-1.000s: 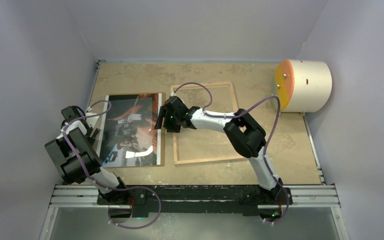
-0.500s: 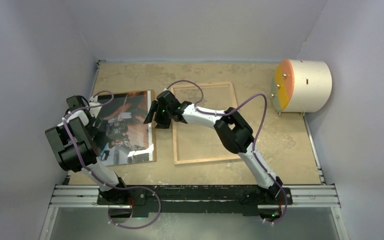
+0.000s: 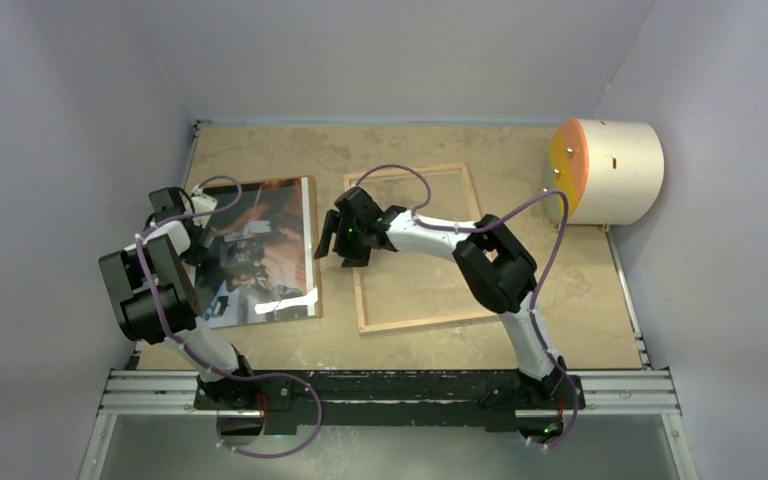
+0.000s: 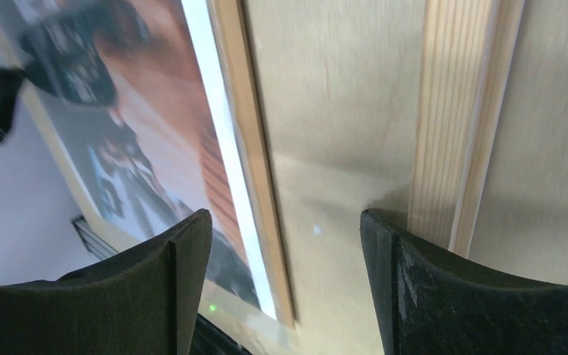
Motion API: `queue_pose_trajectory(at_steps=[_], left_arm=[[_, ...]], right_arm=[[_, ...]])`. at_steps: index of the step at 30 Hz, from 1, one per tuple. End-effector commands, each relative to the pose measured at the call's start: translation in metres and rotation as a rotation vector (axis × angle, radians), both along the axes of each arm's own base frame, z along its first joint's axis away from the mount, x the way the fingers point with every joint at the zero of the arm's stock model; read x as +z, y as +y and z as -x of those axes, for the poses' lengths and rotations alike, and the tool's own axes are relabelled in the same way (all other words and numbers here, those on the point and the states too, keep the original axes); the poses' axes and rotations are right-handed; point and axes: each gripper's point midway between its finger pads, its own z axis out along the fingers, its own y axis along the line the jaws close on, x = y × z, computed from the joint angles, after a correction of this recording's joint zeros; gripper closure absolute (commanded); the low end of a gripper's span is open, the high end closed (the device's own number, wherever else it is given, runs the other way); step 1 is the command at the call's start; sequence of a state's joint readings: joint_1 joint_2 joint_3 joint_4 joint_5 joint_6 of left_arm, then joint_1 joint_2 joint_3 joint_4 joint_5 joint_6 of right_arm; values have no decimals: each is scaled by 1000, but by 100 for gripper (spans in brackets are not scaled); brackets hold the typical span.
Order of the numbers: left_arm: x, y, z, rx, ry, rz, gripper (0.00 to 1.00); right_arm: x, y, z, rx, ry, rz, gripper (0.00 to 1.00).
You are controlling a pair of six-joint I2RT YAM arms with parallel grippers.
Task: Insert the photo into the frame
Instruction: Pick up the photo frame item at the center of the board.
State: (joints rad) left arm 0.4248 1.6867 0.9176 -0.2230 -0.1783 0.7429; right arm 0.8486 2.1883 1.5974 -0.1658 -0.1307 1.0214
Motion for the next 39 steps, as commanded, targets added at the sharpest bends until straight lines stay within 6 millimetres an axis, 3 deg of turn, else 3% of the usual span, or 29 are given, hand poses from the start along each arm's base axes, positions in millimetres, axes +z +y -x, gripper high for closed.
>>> queue_pose_trajectory(at_steps=[1, 7, 15, 28, 39], left_arm=[[-59, -55, 48, -29, 185, 243, 24], [-57, -52, 45, -36, 180, 228, 24], [-54, -53, 41, -42, 173, 236, 24], [-55, -57, 44, -56, 180, 250, 26], [-55, -56, 48, -64, 191, 238, 28]], right_arm=[[-6, -14, 67, 140, 45, 115, 24], [6, -4, 115, 227, 46, 120, 27], [-15, -6, 158, 237, 162, 90, 33], [-23, 17, 174, 211, 278, -72, 35], [4, 39, 165, 177, 241, -255, 38]])
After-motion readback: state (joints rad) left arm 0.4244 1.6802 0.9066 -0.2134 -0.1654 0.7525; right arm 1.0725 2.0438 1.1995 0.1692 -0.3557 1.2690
